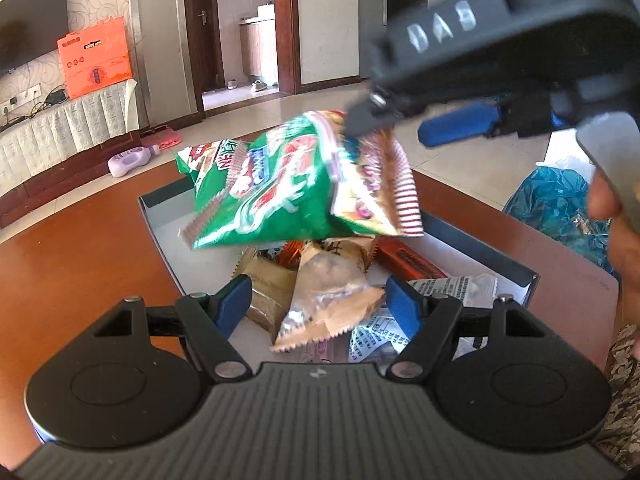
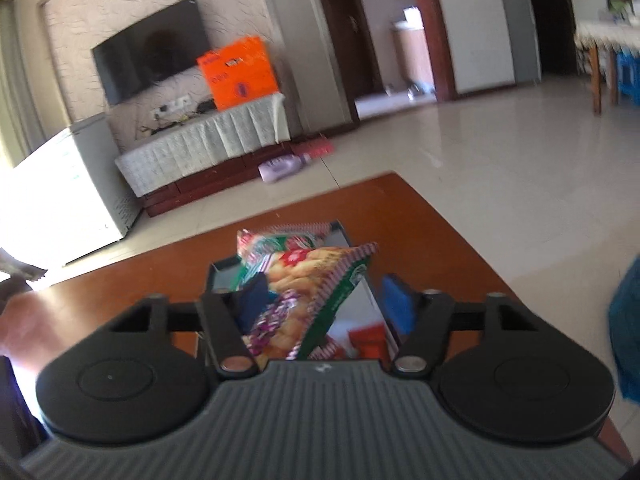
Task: Organize snacks
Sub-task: 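Open the left gripper to drop the candy while right lowers the bag and opens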
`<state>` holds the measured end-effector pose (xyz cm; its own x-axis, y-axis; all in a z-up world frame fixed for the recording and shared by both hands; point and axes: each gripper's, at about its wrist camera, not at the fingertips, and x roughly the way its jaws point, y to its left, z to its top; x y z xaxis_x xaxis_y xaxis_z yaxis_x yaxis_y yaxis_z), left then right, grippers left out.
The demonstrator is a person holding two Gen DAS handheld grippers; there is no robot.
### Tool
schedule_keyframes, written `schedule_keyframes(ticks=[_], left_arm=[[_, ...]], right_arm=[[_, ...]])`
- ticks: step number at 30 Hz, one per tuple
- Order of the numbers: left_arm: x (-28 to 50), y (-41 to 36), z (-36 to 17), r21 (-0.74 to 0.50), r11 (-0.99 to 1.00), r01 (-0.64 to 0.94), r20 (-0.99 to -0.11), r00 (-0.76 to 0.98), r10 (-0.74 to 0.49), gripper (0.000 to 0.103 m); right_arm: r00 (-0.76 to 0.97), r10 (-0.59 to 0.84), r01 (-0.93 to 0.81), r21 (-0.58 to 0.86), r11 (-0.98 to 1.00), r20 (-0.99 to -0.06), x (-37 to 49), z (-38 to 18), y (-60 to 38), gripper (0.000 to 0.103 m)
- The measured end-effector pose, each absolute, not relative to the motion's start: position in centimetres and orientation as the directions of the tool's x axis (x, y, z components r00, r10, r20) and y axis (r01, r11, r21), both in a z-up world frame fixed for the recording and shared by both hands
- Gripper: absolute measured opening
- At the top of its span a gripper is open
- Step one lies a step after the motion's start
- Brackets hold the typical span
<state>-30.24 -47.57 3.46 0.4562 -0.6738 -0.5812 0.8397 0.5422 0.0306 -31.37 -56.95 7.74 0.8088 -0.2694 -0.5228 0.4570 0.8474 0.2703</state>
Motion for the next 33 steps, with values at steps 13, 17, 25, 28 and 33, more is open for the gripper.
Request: schedule_keyframes(ticks=[13, 17, 25, 28, 33], left_arm=[[-29.7, -47.8, 2.8, 0.034, 0.540, 0.841, -0.576, 0.458, -0.677, 0.078], [-29.9, -48.4, 2.5, 0.011, 0.533, 0.846, -0.575, 0.442, -0.689, 0.078], [-31.0, -49.4, 2.3, 0.000, 0.503, 0.864, -0.566, 0.415, -0.713, 0.080], [-31.2, -49.3, 2.3, 0.004, 0.492, 0.870, -0.564, 0.408, -0.718, 0.080], [-31.0, -48.8, 2.3, 0.019, 0.494, 0.869, -0.563, 0.418, -0.713, 0.080]], right_arm=[[0.804, -0.187, 0.381, 0.247, 0.891, -0.565, -28.9, 5.9, -55.4, 0.032], [0.825, -0.141, 0.342, 0.284, 0.896, -0.548, -29.5, 5.6, -55.8, 0.032], [0.809, -0.222, 0.403, 0.239, 0.883, -0.544, -31.6, 6.6, -55.5, 0.034], [0.823, -0.219, 0.391, 0.243, 0.888, -0.524, -32.1, 7.1, -55.0, 0.034], [0.782, -0.211, 0.374, 0.171, 0.911, -0.587, -30.4, 6.1, -53.8, 0.034]])
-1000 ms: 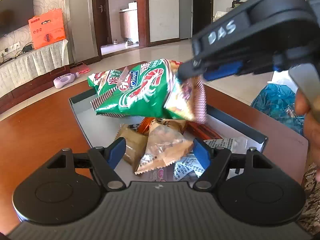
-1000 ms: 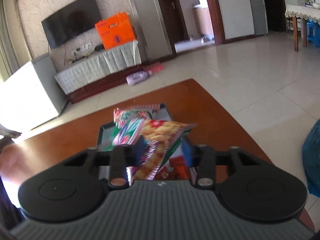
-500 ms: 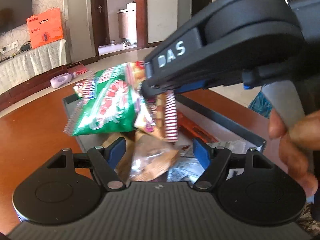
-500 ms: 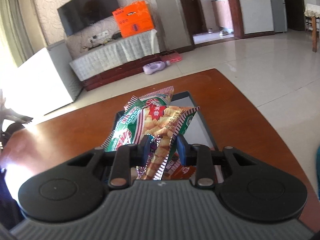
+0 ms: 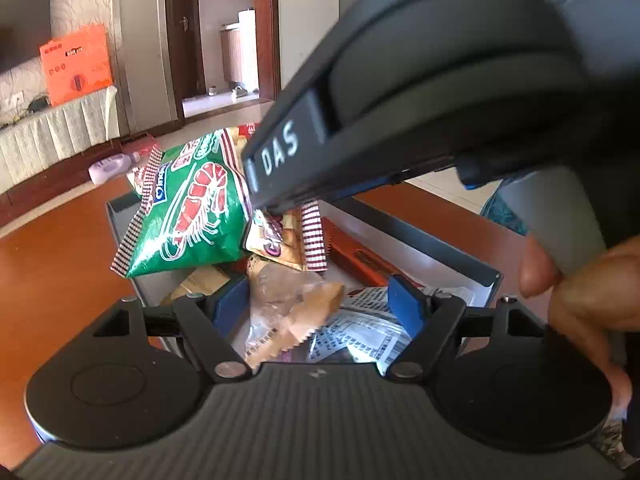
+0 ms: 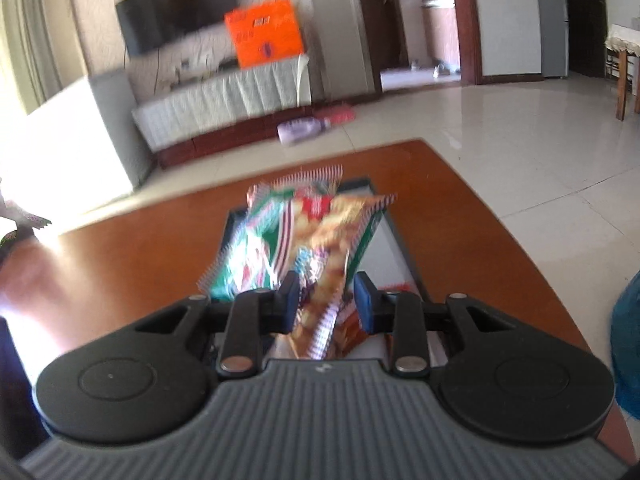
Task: Organize snacks
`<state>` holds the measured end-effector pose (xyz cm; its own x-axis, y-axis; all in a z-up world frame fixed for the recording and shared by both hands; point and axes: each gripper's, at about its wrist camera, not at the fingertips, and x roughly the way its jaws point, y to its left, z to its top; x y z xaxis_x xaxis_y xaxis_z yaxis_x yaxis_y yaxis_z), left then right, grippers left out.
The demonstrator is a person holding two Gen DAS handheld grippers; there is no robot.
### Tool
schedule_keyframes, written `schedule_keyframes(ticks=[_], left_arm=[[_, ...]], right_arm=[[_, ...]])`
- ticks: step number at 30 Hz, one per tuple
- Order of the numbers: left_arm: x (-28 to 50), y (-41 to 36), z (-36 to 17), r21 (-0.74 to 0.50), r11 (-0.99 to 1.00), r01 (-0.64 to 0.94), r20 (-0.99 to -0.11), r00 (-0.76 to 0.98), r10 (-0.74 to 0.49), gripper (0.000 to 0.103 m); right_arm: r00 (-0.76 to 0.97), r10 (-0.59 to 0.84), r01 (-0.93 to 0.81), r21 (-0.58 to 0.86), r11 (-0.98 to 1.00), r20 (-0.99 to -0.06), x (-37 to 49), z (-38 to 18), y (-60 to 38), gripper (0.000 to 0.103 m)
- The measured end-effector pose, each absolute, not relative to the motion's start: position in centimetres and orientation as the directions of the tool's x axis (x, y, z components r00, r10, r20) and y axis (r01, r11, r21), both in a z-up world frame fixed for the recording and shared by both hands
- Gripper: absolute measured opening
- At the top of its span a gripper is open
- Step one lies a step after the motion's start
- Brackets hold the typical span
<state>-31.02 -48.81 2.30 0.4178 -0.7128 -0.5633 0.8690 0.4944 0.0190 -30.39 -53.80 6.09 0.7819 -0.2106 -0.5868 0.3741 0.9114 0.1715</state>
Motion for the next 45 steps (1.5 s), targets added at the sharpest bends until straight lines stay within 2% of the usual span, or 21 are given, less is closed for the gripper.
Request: schedule_keyframes(ticks=[5, 9, 12, 18, 22, 24, 25, 33, 38, 41, 45], left_arm=[[-31.2, -48.9, 2.5, 0.021, 0.497, 0.868, -0.569, 0.419, -0.708, 0.082], [-31.3, -49.2, 2.4, 0.027, 0.538, 0.843, -0.584, 0.450, -0.676, 0.097], [-31.7, -49.2, 2.3, 0.064, 0.544, 0.837, -0.577, 0.476, -0.664, 0.103], [-32.7, -49.4, 1.8, 0.069, 0.524, 0.849, -0.584, 0.460, -0.668, 0.103], [-32.4, -49.4, 1.6, 0.031, 0.546, 0.837, -0.596, 0.454, -0.662, 0.103], [-32.4, -49.2, 1.6, 0.016, 0.559, 0.829, -0.594, 0.458, -0.661, 0.103], [-32.4, -49.2, 1.6, 0.009, 0.568, 0.823, -0.595, 0.462, -0.658, 0.103], [-32.5, -48.3, 1.2, -0.035, 0.632, 0.774, -0.603, 0.488, -0.631, 0.103], [-33.7, -48.2, 1.6, 0.034, 0.650, 0.759, -0.593, 0.539, -0.598, 0.103], [-35.0, -47.7, 1.9, 0.059, 0.655, 0.753, -0.582, 0.559, -0.591, 0.103], [-36.2, -47.0, 2.6, 0.041, 0.648, 0.761, -0.562, 0.553, -0.615, 0.103]], right_arm=[[0.758, -0.217, 0.379, 0.145, 0.914, -0.614, -30.6, 5.9, -53.4, 0.034], [0.739, -0.235, 0.395, 0.123, 0.910, -0.632, -31.0, 5.8, -53.1, 0.034], [0.721, -0.256, 0.406, 0.093, 0.909, -0.644, -31.2, 5.6, -52.7, 0.034], [0.689, -0.268, 0.438, 0.093, 0.894, -0.673, -32.2, 5.0, -52.8, 0.034], [0.689, -0.284, 0.446, 0.082, 0.891, -0.667, -32.7, 5.0, -52.6, 0.038], [0.690, -0.278, 0.446, 0.090, 0.891, -0.669, -32.8, 5.1, -52.6, 0.050], [0.689, -0.275, 0.445, 0.092, 0.891, -0.671, -33.0, 5.0, -52.6, 0.051], [0.692, -0.308, 0.465, 0.077, 0.882, -0.652, -34.9, 5.5, -52.4, 0.053], [0.729, -0.343, 0.497, 0.114, 0.860, -0.593, -38.0, 6.5, -52.2, 0.054], [0.755, -0.355, 0.527, 0.189, 0.828, -0.551, -40.3, 7.0, -52.2, 0.060], [0.759, -0.432, 0.606, 0.284, 0.744, -0.487, -43.8, 7.9, -52.1, 0.077]])
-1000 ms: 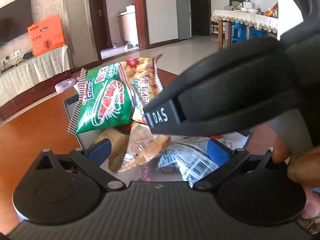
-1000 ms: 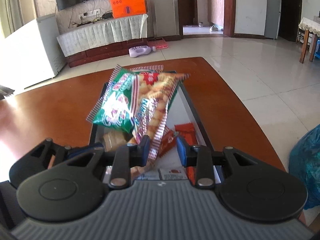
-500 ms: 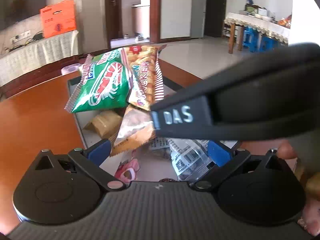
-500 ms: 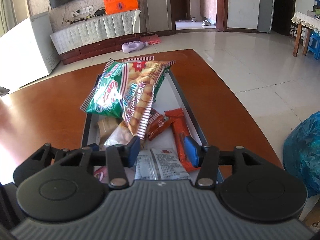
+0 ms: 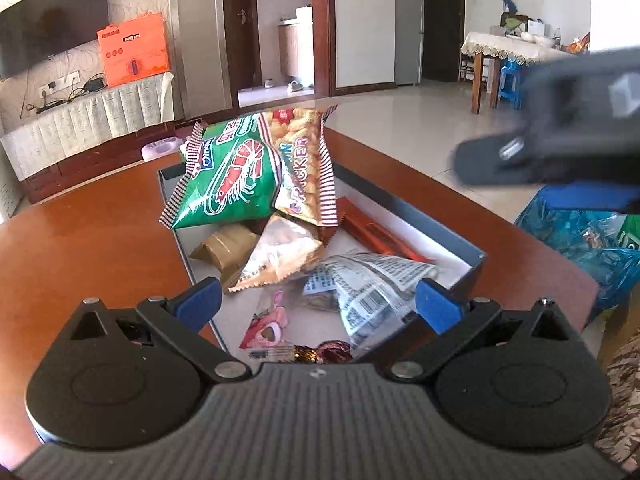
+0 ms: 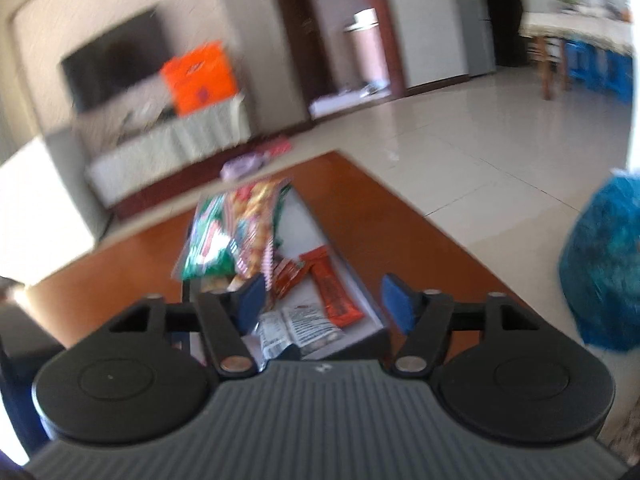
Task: Organize snacks
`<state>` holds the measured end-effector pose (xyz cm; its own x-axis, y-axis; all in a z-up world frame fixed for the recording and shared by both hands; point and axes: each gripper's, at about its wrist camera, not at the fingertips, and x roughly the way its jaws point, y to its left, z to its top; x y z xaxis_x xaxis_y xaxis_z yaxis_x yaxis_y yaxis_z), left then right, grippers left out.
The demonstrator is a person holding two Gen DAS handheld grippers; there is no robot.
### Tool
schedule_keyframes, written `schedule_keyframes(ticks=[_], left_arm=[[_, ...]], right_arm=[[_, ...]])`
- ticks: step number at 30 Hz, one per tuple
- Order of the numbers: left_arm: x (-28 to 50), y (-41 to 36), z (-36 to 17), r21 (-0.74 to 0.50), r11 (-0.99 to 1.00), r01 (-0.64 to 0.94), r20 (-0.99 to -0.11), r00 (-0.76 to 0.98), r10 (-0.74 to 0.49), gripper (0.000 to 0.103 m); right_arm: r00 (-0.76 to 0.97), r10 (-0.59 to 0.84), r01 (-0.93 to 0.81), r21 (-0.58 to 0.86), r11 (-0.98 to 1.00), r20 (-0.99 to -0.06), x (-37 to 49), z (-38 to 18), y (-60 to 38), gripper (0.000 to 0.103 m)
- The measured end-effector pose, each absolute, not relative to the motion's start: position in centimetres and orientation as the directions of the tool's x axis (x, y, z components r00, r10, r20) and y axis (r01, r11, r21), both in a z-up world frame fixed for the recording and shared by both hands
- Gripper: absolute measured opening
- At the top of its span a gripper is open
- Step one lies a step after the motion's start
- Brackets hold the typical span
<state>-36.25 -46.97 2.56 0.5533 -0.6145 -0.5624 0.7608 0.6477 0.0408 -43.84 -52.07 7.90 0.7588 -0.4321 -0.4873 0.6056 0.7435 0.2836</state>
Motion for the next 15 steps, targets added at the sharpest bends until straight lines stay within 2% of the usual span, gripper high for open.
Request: schedule_keyframes(ticks=[3, 6, 15], left_arm=[[-37.7, -46.4, 3.0, 0.067, 0.641, 0.764, -0.528, 0.573, -0.627, 0.103], [-38.9, -45.7, 3.4, 0.068, 0.635, 0.769, -0.498, 0.578, -0.646, 0.103], [-41.8, -41.9, 5.6, -0.046, 0.644, 0.763, -0.459, 0.557, -0.692, 0.103]], right_arm=[[0.729, -0.510, 0.663, 0.286, 0.692, -0.457, -46.0, 8.7, -51.3, 0.079], [0.713, -0.521, 0.677, 0.267, 0.686, -0.469, -46.9, 9.0, -50.7, 0.079], [0.711, -0.542, 0.667, 0.185, 0.722, -0.448, -49.3, 9.3, -47.7, 0.080]])
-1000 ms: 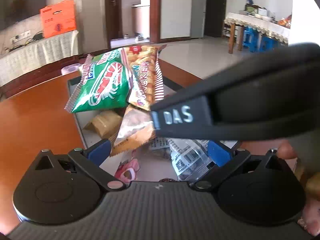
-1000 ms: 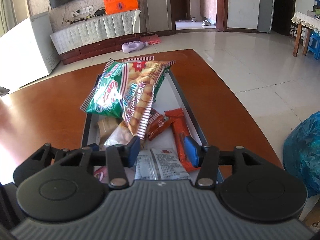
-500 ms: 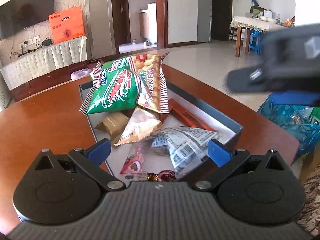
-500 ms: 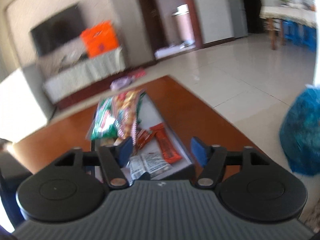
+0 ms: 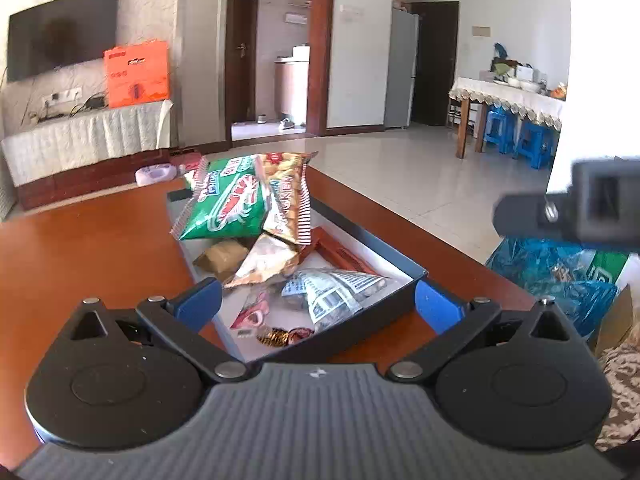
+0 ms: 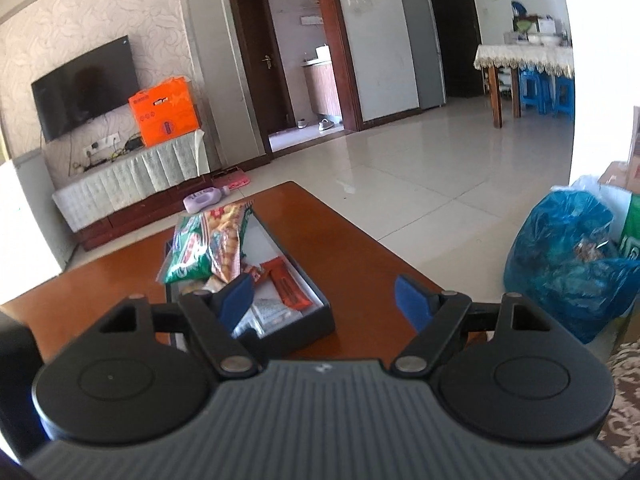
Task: Organize snacks
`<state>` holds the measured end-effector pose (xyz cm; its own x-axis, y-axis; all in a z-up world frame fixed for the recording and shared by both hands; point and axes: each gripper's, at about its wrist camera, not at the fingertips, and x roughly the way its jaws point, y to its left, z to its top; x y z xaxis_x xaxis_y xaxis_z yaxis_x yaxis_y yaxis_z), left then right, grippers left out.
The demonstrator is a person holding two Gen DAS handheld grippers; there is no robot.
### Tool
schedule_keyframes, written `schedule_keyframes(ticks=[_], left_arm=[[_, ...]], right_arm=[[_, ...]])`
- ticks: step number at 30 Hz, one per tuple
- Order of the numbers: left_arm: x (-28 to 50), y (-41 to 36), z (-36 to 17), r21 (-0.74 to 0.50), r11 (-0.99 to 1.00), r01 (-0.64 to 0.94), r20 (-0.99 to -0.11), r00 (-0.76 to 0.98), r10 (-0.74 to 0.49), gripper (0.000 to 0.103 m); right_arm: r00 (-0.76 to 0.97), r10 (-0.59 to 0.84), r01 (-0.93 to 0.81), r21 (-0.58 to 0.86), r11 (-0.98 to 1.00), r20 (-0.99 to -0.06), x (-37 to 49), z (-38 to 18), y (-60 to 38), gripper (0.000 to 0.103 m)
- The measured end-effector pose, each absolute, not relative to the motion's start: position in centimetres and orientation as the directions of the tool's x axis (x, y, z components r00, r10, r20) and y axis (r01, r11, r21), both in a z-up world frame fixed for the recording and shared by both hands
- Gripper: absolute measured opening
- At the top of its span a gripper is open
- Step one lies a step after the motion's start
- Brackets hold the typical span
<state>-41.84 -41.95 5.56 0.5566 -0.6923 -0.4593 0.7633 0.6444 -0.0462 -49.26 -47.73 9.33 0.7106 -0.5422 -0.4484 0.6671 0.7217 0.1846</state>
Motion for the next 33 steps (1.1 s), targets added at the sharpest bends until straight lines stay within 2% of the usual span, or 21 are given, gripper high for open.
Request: schedule_keyframes(ticks=[3, 8, 11, 13, 16, 21, 33], left_arm=[[-42.1, -40.7, 6.3, -0.064, 0.674, 0.736, -0.470, 0.574, -0.671, 0.103], [-42.0, -38.4, 7.4, -0.087, 0.759, 0.646, -0.487, 0.637, -0.598, 0.103], [-42.1, -37.7, 7.8, -0.004, 0.823, 0.568, -0.505, 0.709, -0.493, 0.103], [-42.7, -37.2, 8.0, 0.045, 0.836, 0.546, -0.483, 0.745, -0.460, 0.103], [-43.4, -36.3, 8.6, 0.057, 0.827, 0.560, -0.465, 0.748, -0.474, 0.103], [-43.7, -35.3, 9.5, -0.002, 0.813, 0.583, -0.478, 0.713, -0.512, 0.103], [-46.0, -35.3, 9.7, 0.013, 0.787, 0.617, -0.470, 0.698, -0.540, 0.103]], right_arm=[[0.706, -0.556, 0.672, 0.165, 0.722, -0.439, -50.2, 9.4, -46.9, 0.080], [0.704, -0.524, 0.652, 0.142, 0.745, -0.479, -51.2, 8.4, -45.8, 0.080], [0.705, -0.489, 0.623, 0.119, 0.773, -0.513, -51.2, 7.8, -45.2, 0.080], [0.712, -0.459, 0.598, 0.118, 0.792, -0.531, -51.2, 7.4, -44.9, 0.080], [0.717, -0.433, 0.575, 0.113, 0.810, -0.546, -50.9, 7.2, -44.5, 0.080], [0.715, -0.416, 0.551, 0.087, 0.830, -0.562, -50.4, 6.8, -43.8, 0.080], [0.701, -0.393, 0.547, 0.094, 0.832, -0.595, -50.2, 6.5, -44.4, 0.080]])
